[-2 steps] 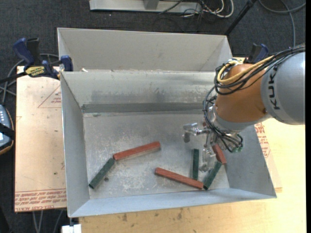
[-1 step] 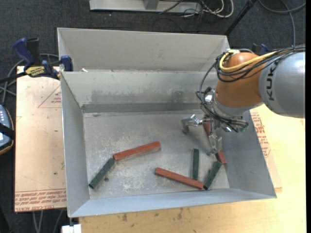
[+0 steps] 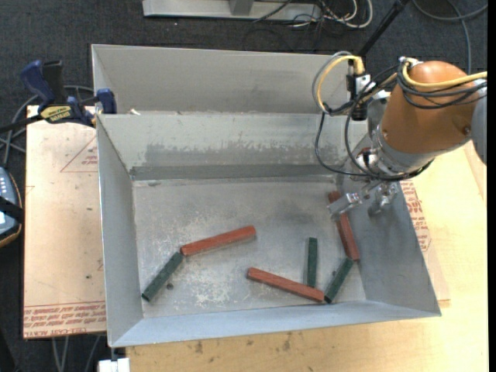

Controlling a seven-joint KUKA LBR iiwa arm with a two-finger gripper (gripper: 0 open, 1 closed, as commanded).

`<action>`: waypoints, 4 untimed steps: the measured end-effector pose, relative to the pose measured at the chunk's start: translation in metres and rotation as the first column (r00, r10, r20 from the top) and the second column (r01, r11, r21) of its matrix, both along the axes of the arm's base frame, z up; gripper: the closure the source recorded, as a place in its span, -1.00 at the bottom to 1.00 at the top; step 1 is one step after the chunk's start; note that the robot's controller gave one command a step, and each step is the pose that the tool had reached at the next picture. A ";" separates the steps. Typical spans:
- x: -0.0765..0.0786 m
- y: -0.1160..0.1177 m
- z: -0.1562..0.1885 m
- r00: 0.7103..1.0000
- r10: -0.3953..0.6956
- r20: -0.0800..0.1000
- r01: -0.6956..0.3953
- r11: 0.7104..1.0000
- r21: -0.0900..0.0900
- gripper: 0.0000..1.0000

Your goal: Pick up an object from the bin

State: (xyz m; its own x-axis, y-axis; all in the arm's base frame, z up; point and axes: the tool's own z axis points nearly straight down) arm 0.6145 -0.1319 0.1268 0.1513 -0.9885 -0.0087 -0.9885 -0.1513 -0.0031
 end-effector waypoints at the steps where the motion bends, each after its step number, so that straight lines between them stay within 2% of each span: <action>1: 0.025 0.014 -0.053 0.948 0.319 0.007 -0.319 0.948 0.006 -1.00; 2: 0.026 0.014 -0.050 0.948 0.317 0.011 -0.317 0.948 0.008 1.00; 3: 0.043 0.045 -0.056 0.934 0.357 0.002 -0.357 0.934 -0.005 1.00; 4: 0.040 0.090 0.154 0.960 0.280 0.009 -0.280 0.960 -0.009 1.00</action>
Offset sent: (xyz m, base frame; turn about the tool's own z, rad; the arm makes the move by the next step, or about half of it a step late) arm 0.0232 0.0037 -0.0534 -0.3263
